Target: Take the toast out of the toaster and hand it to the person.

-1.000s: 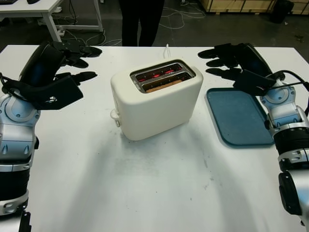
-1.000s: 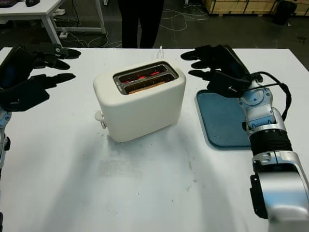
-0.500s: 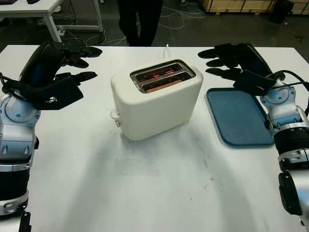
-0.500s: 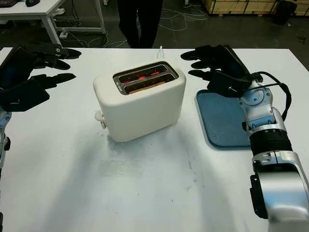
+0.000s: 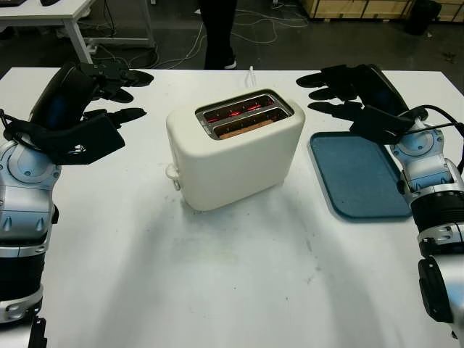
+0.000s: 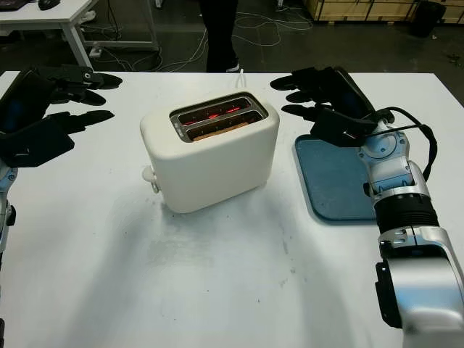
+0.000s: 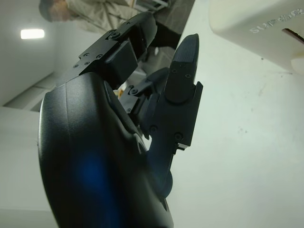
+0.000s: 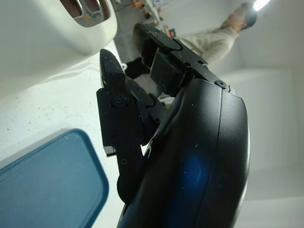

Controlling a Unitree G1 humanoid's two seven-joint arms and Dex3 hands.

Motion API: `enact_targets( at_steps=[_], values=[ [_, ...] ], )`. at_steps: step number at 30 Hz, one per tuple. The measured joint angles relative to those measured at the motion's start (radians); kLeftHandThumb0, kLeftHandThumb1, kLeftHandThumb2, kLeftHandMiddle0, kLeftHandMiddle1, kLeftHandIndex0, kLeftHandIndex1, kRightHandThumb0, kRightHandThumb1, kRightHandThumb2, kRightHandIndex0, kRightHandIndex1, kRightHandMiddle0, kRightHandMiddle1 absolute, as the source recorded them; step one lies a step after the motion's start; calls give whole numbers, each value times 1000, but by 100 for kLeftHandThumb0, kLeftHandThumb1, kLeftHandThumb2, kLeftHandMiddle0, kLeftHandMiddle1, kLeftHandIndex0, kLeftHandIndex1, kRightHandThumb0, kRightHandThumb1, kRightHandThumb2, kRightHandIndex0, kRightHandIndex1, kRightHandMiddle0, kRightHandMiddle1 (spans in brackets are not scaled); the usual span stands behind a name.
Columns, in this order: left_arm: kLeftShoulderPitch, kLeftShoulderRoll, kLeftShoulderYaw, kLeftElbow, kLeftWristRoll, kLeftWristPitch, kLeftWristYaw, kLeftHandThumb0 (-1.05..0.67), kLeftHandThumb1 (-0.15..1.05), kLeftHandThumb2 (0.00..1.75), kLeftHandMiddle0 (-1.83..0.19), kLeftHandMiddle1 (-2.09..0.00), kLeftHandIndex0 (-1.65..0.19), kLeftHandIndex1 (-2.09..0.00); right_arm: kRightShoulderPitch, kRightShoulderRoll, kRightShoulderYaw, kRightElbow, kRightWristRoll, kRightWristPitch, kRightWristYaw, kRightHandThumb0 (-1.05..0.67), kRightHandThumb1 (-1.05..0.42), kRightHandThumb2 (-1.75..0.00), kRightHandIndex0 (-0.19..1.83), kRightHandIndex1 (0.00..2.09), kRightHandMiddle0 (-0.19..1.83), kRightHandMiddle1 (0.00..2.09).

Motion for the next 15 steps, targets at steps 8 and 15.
enact_targets(
  at_steps=[8, 15],
  values=[
    [0, 0, 0, 9, -1, -5, 0, -37, 87, 0, -73, -50, -84, -4, -1, 0, 0, 6, 4, -19, 0, -30, -92, -1, 97, 2, 88, 1],
    [0, 0, 0, 11, -1, -8, 0, -37, 86, 0, -73, -50, -84, -4, -1, 0, 0, 11, 8, -20, 0, -30, -92, -2, 97, 1, 87, 0]
  ],
)
